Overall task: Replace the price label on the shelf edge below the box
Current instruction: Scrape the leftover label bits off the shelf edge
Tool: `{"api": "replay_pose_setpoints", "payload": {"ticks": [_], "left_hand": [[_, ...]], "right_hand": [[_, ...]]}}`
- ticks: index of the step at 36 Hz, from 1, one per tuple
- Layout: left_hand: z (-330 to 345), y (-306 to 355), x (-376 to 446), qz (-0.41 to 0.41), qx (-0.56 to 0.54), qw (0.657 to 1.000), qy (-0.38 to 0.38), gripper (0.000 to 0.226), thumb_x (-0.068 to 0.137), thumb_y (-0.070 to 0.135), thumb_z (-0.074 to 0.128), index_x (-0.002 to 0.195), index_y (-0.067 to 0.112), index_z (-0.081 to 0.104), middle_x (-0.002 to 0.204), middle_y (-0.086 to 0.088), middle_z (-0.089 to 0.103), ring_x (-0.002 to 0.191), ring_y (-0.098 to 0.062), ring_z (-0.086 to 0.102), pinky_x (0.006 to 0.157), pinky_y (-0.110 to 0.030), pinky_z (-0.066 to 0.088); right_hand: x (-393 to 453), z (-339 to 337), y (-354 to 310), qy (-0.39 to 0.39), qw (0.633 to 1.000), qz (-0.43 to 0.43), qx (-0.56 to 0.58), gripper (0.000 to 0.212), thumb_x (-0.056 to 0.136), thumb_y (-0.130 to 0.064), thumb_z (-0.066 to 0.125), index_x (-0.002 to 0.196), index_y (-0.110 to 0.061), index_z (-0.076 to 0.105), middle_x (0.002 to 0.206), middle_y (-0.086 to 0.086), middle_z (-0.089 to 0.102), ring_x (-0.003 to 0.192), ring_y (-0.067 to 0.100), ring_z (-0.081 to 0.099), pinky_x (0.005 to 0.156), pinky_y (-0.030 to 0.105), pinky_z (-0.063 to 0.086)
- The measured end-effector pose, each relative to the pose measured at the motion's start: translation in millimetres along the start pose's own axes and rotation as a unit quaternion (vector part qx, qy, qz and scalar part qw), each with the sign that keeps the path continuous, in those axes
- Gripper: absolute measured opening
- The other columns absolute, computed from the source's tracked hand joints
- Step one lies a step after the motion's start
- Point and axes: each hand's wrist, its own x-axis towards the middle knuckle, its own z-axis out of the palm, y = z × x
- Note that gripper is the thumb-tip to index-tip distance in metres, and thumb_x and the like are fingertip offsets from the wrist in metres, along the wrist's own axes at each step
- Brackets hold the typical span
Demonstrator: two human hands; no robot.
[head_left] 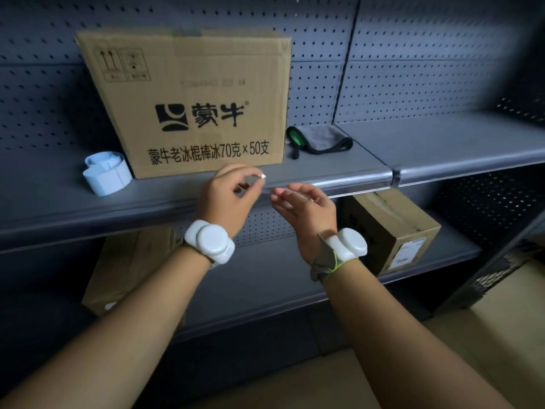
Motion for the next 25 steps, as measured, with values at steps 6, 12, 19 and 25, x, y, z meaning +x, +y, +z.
{"api": "replay_pose_setpoints", "payload": {"ticks": [6, 12, 19, 25], "left_hand": [[28.3, 28.9, -1.9, -0.018, -0.046, 0.997, -0.057, 0.011, 0.078, 0.007, 0.073, 0.088, 0.012, 0.073, 0.087, 0.005, 0.064, 0.068, -0.009, 0.057, 0.062, -0.016, 0.048], [47.8, 39.8, -1.2, -0.043, -0.078, 0.993, -0.082, 0.008, 0.08, 0.018, 0.073, 0.088, 0.018, 0.075, 0.086, 0.008, 0.068, 0.074, -0.004, 0.063, 0.067, -0.019, 0.052], [66.7, 57.4, -3.0, -0.125, -0.15, 0.977, -0.087, 0.01, 0.081, 0.016, 0.074, 0.087, 0.023, 0.077, 0.081, 0.011, 0.075, 0.076, -0.005, 0.07, 0.073, -0.021, 0.055], [75.9, 71.8, 2.6, -0.198, -0.237, 0.949, -0.068, 0.012, 0.076, 0.01, 0.078, 0.075, 0.022, 0.076, 0.072, 0.004, 0.075, 0.066, -0.006, 0.068, 0.065, -0.015, 0.051]], "right_hand": [[-1.6, -11.0, -27.7, 0.003, 0.997, -0.045, -0.067, 0.008, 0.084, 0.006, 0.065, 0.08, 0.0, 0.065, 0.082, 0.02, 0.063, 0.073, 0.026, 0.062, 0.075, 0.03, 0.057], [-1.8, -30.1, -35.5, 0.009, 0.998, -0.05, -0.038, 0.005, 0.087, 0.005, 0.063, 0.084, 0.004, 0.067, 0.077, 0.016, 0.066, 0.068, 0.02, 0.066, 0.076, 0.031, 0.06], [1.7, -47.2, -40.1, 0.009, 0.993, -0.098, -0.066, 0.01, 0.089, 0.0, 0.062, 0.089, 0.005, 0.071, 0.087, 0.023, 0.071, 0.08, 0.027, 0.071, 0.081, 0.034, 0.059], [2.5, -59.9, -44.0, -0.029, 0.987, -0.132, -0.088, 0.017, 0.087, 0.007, 0.057, 0.089, 0.001, 0.073, 0.087, 0.022, 0.072, 0.084, 0.031, 0.069, 0.085, 0.038, 0.058]]}}
